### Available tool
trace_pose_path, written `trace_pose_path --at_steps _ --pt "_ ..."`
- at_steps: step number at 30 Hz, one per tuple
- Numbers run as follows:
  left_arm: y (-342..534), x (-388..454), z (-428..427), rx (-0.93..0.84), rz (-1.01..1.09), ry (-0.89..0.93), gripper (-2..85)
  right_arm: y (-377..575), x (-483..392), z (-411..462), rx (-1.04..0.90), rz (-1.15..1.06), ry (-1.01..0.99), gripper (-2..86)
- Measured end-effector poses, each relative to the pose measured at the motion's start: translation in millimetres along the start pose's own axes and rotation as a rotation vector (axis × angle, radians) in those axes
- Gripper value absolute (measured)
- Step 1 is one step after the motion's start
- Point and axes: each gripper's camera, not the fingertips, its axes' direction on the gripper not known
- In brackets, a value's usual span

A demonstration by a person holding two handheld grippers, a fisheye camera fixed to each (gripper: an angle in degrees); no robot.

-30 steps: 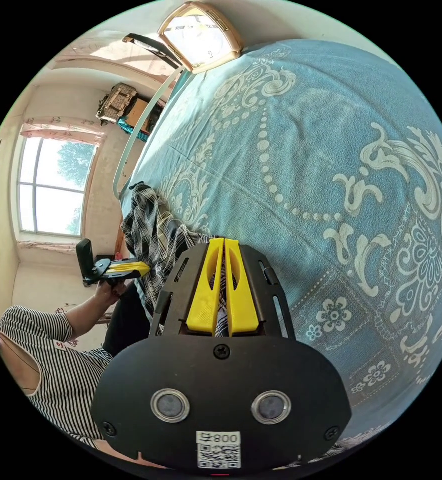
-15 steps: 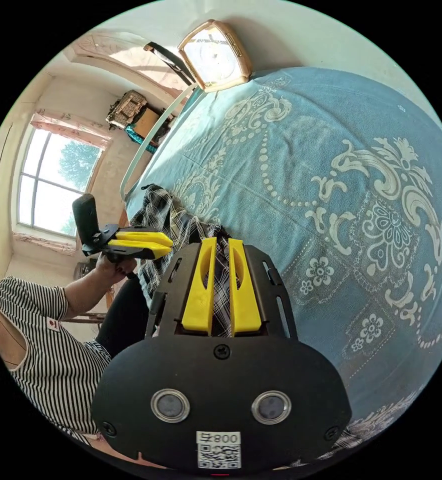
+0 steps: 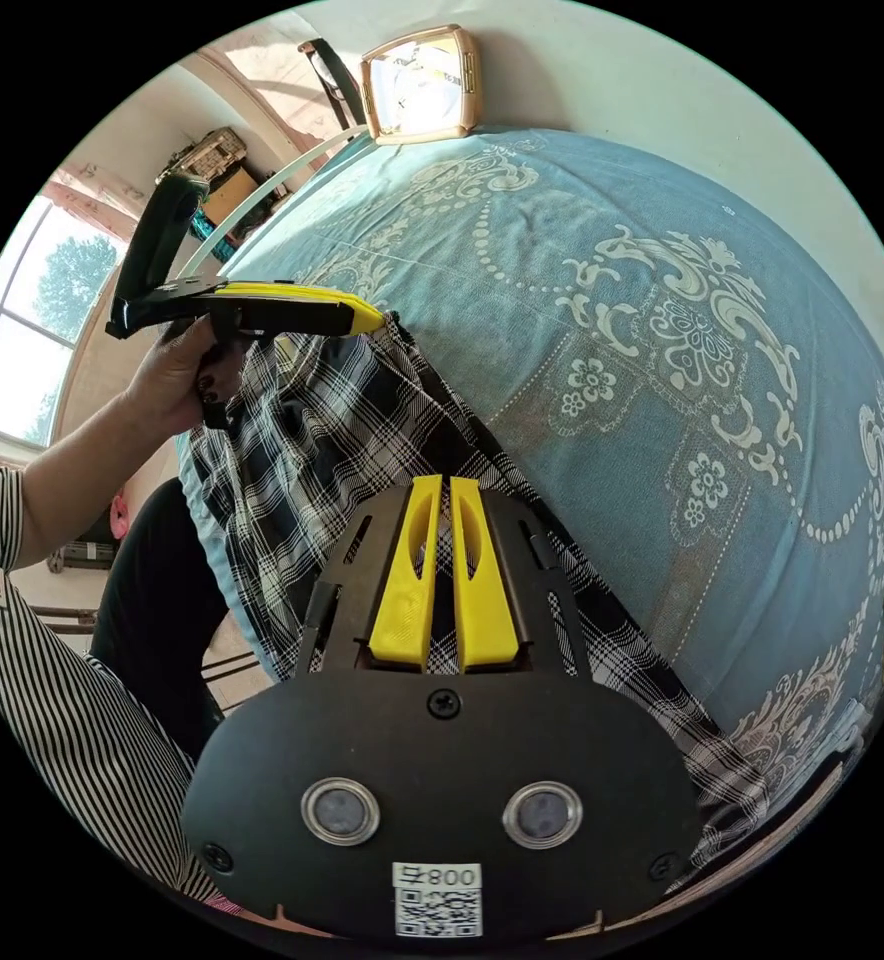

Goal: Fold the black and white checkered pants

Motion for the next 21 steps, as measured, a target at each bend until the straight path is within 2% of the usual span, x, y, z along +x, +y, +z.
trace_pose_path --at_steps 10,13,21 --pt "12.8 -14.2 -1.7 0.023 -0.081 -0.016 0.3 30.0 -8.3 2.1 0.069 0.056 0.058 0.2" --pt "17.5 -17.0 1.7 -0.016 -0.081 -0.031 0.3 36.2 -7.2 13.1 0.025 0.063 0.049 0.2" --pt "44.3 -30.8 -24.4 0.054 -0.129 0.006 0.7 59.9 -9.8 12.2 0.076 0.112 0.021 0.8"
